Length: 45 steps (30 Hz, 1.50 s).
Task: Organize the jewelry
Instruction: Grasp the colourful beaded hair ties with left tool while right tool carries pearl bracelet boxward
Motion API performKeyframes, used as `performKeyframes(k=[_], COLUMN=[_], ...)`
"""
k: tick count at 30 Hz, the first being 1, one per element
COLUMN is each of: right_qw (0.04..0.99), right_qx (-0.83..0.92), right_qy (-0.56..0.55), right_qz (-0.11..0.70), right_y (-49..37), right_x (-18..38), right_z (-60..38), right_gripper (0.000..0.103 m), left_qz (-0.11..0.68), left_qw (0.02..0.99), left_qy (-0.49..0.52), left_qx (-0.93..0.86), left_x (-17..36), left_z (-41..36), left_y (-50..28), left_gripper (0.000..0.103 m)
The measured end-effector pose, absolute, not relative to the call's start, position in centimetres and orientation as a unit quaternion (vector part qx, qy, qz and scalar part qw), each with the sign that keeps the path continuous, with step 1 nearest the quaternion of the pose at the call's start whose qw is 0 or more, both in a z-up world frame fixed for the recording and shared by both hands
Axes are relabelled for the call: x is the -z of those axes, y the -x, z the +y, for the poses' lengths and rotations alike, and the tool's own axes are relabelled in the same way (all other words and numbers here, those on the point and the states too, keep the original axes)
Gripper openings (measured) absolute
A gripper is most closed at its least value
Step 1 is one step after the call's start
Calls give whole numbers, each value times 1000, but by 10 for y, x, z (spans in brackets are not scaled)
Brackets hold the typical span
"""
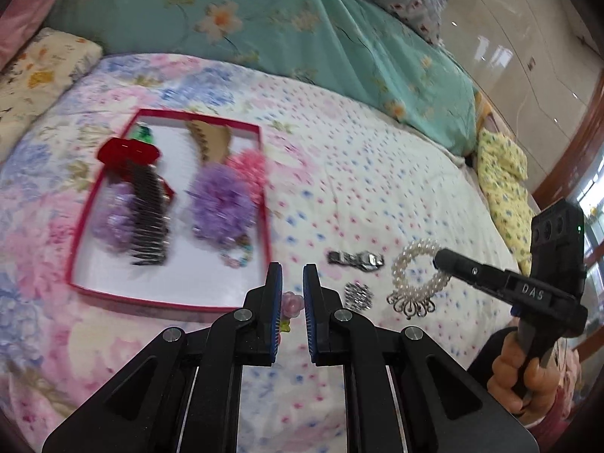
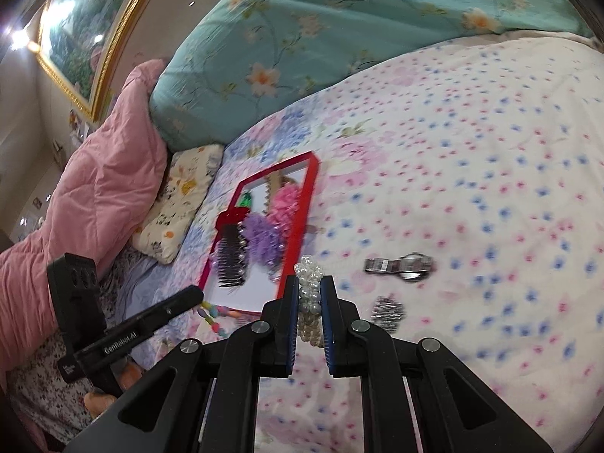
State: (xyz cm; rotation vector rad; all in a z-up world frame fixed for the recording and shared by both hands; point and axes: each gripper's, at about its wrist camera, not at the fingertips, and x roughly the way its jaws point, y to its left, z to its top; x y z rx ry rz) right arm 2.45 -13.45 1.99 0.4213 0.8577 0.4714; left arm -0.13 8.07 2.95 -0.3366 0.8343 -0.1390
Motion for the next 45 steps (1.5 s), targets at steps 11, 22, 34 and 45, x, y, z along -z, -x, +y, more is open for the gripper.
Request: performKeyframes(k=[11, 22, 34, 45], right_qw=[851, 842, 832, 833], right_qx=[-270, -299, -286, -247], right_qy=[-180, -170, -177, -155], right_qz=[413, 415, 440, 471], right_y=[-50, -77, -100, -111], right_x=[-21, -11, 30, 58], right_z=[-69, -10, 17, 5], right_gripper=[11, 11, 11, 11], left_qz=[384, 379, 405, 438], left_qw=[905, 903, 889, 874], left_qy=[181, 201, 208, 196], left_qx=[16, -28, -53, -73], left_x=[-34, -26, 11, 42], left_z=[139, 191, 214, 218], left_y=[1, -1, -19, -24], left_gripper=[9, 9, 9, 10])
